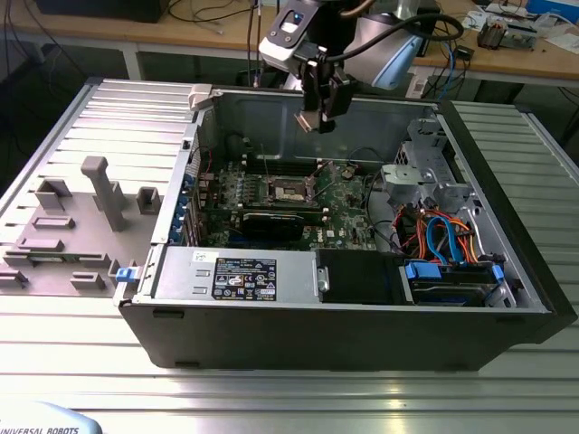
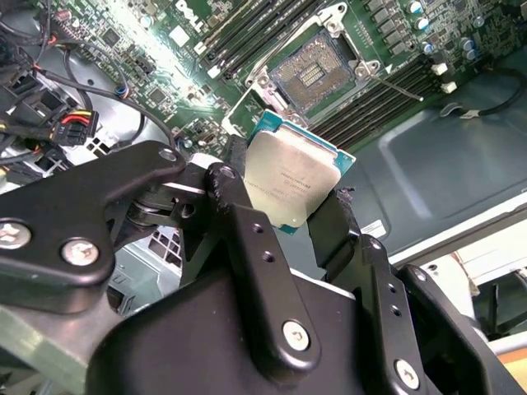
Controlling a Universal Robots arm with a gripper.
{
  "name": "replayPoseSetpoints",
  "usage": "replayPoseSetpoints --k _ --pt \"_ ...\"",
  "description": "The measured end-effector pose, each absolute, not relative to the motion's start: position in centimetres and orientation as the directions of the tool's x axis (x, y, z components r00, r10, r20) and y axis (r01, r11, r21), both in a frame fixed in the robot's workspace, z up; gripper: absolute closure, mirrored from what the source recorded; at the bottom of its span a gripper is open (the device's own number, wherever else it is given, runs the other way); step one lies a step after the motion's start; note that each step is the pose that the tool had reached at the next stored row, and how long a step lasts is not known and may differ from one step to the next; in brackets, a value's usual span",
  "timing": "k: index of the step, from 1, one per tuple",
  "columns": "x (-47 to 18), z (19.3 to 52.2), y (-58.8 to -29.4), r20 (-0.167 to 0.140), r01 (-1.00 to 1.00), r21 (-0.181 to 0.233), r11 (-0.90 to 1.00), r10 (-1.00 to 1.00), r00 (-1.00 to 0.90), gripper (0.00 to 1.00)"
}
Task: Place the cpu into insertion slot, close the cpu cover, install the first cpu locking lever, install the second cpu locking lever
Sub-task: 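Place the cpu into insertion slot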
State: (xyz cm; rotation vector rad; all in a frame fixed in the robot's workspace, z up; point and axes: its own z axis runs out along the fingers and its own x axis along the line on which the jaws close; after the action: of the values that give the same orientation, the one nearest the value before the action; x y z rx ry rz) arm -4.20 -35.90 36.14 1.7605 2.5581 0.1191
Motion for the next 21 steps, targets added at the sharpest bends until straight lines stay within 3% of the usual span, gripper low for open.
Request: replayPoseSetpoints --k 21 --pt "-4.4 35.0 -35.9 0.016 0.990 0.082 0.117 0.993 -0.119 0.46"
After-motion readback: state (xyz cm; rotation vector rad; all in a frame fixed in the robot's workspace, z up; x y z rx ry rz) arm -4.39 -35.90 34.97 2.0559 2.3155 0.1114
